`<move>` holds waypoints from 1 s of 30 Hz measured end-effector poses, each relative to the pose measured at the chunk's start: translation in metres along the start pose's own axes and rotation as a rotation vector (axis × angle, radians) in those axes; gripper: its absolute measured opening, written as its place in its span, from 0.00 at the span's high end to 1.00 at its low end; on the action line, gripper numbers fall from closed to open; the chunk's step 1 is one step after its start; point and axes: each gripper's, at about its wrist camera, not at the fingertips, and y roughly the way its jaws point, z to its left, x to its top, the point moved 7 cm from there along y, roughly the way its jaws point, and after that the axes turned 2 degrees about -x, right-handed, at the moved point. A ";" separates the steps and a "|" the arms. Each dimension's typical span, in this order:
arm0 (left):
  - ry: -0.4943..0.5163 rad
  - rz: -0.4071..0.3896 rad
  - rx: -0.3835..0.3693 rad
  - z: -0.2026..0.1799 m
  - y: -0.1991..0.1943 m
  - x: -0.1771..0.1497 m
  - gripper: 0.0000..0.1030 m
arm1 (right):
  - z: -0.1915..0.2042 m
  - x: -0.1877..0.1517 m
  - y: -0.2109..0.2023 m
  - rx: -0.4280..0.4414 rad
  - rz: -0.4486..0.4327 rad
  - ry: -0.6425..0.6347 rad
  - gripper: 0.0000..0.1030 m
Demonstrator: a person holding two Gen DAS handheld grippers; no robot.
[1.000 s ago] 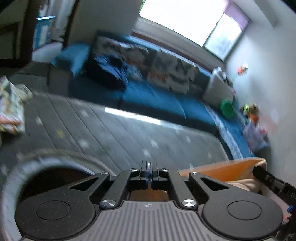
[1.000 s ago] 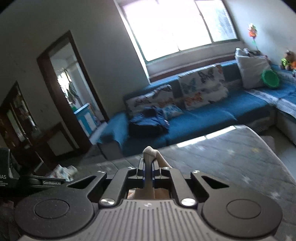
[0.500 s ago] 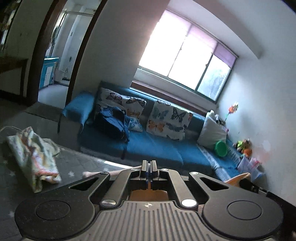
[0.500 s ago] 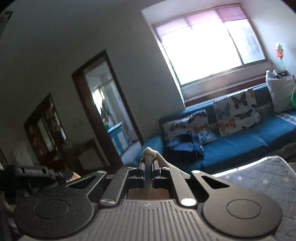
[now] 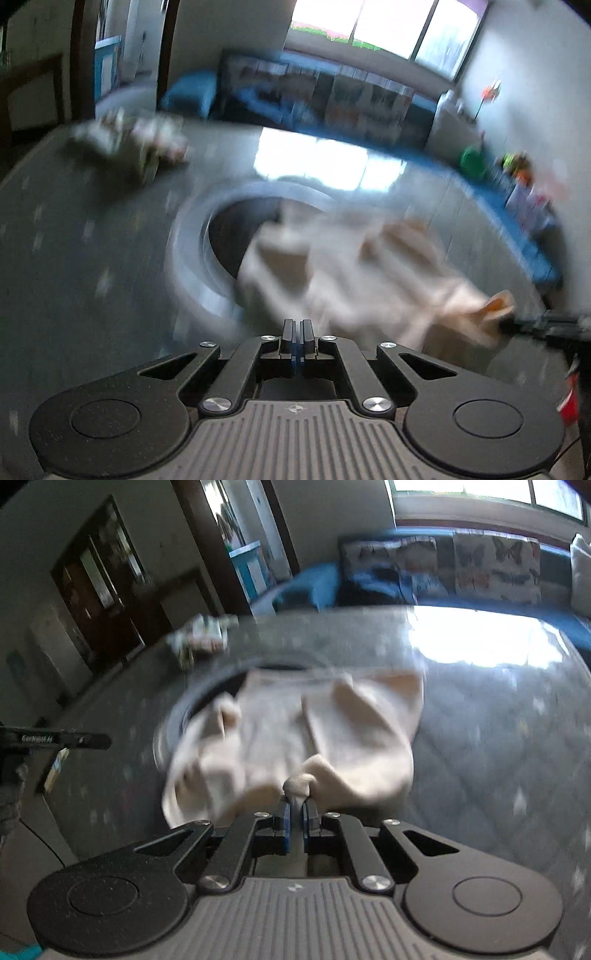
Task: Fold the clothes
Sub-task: 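Lift the sweatshirt with both grippers and shake it open over the mattress, then lay the sweatshirt flat on the mattress and open both grippers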
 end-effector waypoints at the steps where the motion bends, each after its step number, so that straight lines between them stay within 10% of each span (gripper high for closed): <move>1: -0.001 0.018 0.008 0.005 0.001 -0.009 0.98 | 0.000 -0.008 0.002 0.000 0.024 0.000 0.94; 17: 0.310 0.071 -0.232 -0.127 0.030 -0.055 0.82 | -0.017 0.026 -0.003 -0.161 -0.069 -0.132 0.76; 30: 0.260 0.136 -0.184 -0.147 0.087 -0.055 0.86 | -0.008 0.059 0.077 -0.102 -0.039 -0.212 0.66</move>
